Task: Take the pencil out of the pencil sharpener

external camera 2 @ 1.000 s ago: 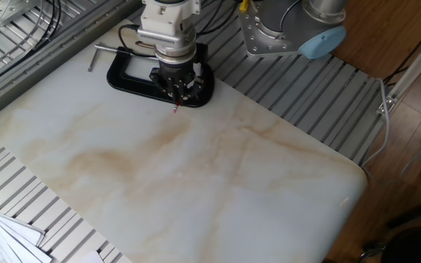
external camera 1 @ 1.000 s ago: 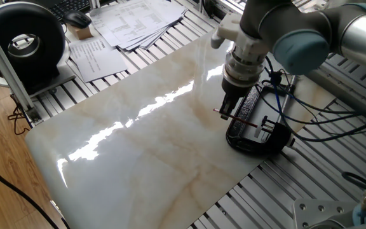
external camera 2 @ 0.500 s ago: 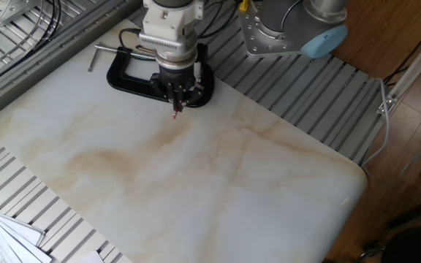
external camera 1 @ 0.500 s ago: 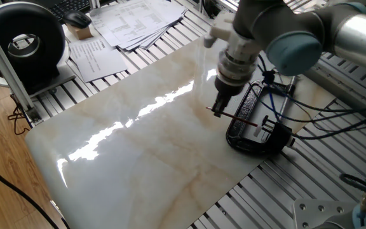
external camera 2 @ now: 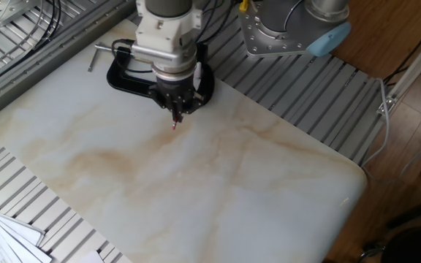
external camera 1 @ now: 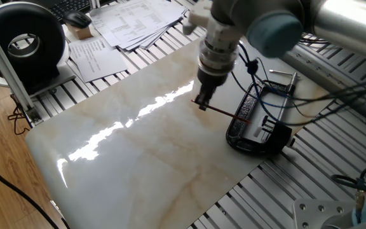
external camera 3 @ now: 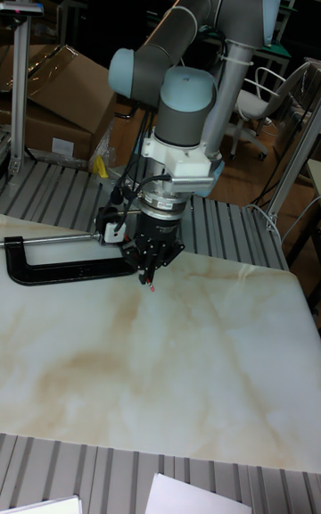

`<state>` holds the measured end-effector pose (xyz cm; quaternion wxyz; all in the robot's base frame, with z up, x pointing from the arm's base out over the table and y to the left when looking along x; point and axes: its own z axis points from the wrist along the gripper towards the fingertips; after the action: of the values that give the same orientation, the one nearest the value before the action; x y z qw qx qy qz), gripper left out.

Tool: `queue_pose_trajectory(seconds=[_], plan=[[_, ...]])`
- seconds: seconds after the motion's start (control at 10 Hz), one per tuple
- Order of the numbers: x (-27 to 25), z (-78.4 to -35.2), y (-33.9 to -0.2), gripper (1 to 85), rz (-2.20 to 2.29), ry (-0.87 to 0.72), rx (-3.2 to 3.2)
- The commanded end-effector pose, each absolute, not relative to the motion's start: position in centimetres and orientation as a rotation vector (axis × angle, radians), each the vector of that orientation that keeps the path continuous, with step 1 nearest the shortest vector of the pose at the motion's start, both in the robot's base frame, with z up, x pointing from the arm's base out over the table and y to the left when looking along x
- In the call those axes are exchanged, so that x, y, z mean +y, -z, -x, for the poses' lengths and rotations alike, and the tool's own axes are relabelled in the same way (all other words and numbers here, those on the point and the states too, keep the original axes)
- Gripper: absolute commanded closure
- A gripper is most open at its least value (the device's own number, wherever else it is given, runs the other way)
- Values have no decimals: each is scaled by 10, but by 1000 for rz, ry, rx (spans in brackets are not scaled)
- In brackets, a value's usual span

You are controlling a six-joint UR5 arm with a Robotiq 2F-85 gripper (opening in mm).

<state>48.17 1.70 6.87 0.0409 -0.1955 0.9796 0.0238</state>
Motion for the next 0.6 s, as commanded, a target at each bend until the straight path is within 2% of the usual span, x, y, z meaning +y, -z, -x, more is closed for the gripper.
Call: queue_pose_trajectory(seconds=[0.0,0.2,0.5], plan=[[26,-496,-83,843,585,-98,3017],[18,-485,-87,843,565,-86,3057],[57,-494,-88,843,405,-303,3034]])
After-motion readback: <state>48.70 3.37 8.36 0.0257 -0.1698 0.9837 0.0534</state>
